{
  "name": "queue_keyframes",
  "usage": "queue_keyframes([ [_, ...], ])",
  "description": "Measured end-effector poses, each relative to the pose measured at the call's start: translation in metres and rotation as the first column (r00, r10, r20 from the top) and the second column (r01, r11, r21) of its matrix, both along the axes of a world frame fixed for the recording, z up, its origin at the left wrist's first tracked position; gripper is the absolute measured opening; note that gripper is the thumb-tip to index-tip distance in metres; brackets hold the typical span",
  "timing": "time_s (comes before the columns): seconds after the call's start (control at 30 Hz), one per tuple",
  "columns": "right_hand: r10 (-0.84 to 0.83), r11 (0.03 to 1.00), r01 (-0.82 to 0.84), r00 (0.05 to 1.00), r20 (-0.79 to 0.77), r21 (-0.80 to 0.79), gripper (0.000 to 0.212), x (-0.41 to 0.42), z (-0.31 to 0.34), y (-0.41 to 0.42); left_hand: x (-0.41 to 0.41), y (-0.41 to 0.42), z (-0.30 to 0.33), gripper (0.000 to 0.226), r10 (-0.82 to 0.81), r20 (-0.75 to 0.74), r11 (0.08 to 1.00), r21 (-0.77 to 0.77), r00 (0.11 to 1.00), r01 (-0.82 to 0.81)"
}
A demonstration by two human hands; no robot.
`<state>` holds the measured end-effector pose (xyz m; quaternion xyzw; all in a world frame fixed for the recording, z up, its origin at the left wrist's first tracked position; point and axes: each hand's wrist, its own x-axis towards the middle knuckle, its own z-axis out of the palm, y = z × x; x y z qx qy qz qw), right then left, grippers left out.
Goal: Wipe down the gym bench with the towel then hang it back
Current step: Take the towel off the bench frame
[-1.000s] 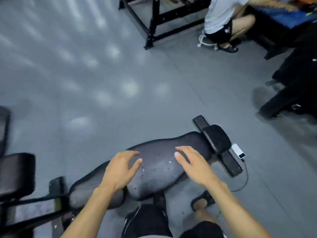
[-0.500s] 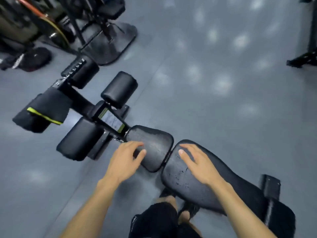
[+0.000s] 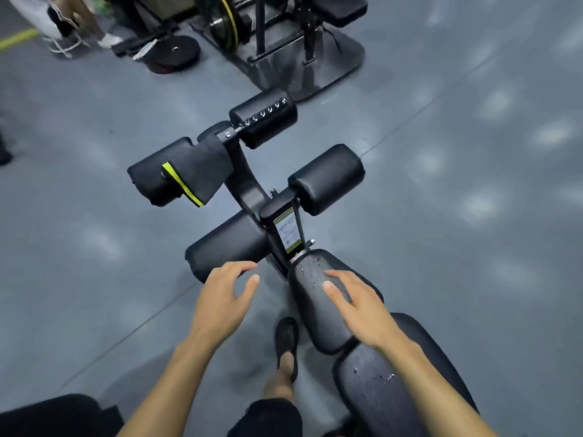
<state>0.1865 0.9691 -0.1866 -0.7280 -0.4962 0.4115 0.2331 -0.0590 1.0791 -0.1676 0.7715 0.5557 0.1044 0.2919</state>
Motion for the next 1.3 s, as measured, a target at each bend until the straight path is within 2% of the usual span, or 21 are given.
queue_keyframes([
  [0.1,0.100,0.995,-0.100,0.995,0.010,0.017,0.048,-0.028,0.004,0.087,-0.029,0.063,0.000,0.020,0.151,0.050,0.988,0.023,0.987,-0.153],
  [0.17,0.149,0.988,-0.148,0.989,-0.013,0.041,0.046,-0.048,0.007,0.149,-0.045,0.106,-0.001,0.018,0.277,0.128,0.961,-0.013,0.952,-0.278],
  [0.27,0.173,0.979,-0.174,0.985,0.015,0.105,0.041,-0.072,0.008,0.234,-0.061,0.165,-0.006,0.021,0.453,0.216,0.891,-0.119,0.865,-0.438],
  [0.37,0.195,0.971,-0.202,0.979,0.064,0.128,0.043,-0.088,0.003,0.308,-0.066,0.212,-0.019,0.035,0.606,0.269,0.794,-0.274,0.749,-0.543],
  [0.5,0.151,0.987,-0.155,0.986,0.076,0.039,0.052,-0.102,-0.012,0.382,-0.064,0.252,-0.040,0.057,0.724,0.317,0.669,-0.536,0.612,-0.514],
  [0.57,0.078,0.997,-0.077,0.996,0.033,-0.020,0.055,-0.107,-0.024,0.405,-0.061,0.266,-0.053,0.053,0.735,0.335,0.653,-0.584,0.589,-0.482],
  [0.7,-0.112,0.994,0.111,0.992,-0.063,-0.017,0.041,-0.113,-0.047,0.422,-0.058,0.286,-0.077,0.028,0.730,0.335,0.655,-0.592,0.596,-0.470],
  [0.87,-0.160,0.985,0.169,0.964,-0.212,0.026,0.037,-0.109,-0.069,0.421,-0.060,0.296,-0.091,0.009,0.757,0.289,0.619,-0.602,0.586,-0.504],
  [1.0,-0.161,0.986,0.166,0.948,-0.275,-0.005,0.045,-0.112,-0.075,0.420,-0.062,0.292,-0.097,0.023,0.763,0.270,0.600,-0.633,0.587,-0.489],
  [1.03,-0.157,0.987,0.155,0.940,-0.303,-0.032,0.040,-0.111,-0.075,0.419,-0.063,0.290,-0.098,0.028,0.763,0.275,0.598,-0.643,0.585,-0.478],
  [1.1,-0.132,0.991,0.116,0.928,-0.348,-0.068,0.011,-0.107,-0.076,0.414,-0.064,0.286,-0.098,0.028,0.735,0.308,0.626,-0.651,0.604,-0.429],
  [1.13,-0.125,0.992,0.101,0.917,-0.379,-0.080,0.005,-0.105,-0.074,0.411,-0.065,0.284,-0.098,0.031,0.714,0.326,0.644,-0.653,0.620,-0.399],
  [1.17,-0.127,0.991,0.098,0.909,-0.397,-0.091,0.013,-0.103,-0.073,0.408,-0.066,0.282,-0.097,0.039,0.702,0.332,0.651,-0.658,0.630,-0.378],
  [1.23,-0.147,0.988,0.111,0.890,-0.432,-0.108,0.014,-0.099,-0.068,0.401,-0.068,0.278,-0.097,0.062,0.700,0.321,0.647,-0.663,0.638,-0.377],
  [1.3,-0.152,0.988,0.119,0.873,-0.463,-0.100,0.015,-0.096,-0.063,0.394,-0.070,0.272,-0.097,0.070,0.709,0.304,0.638,-0.661,0.636,-0.395],
])
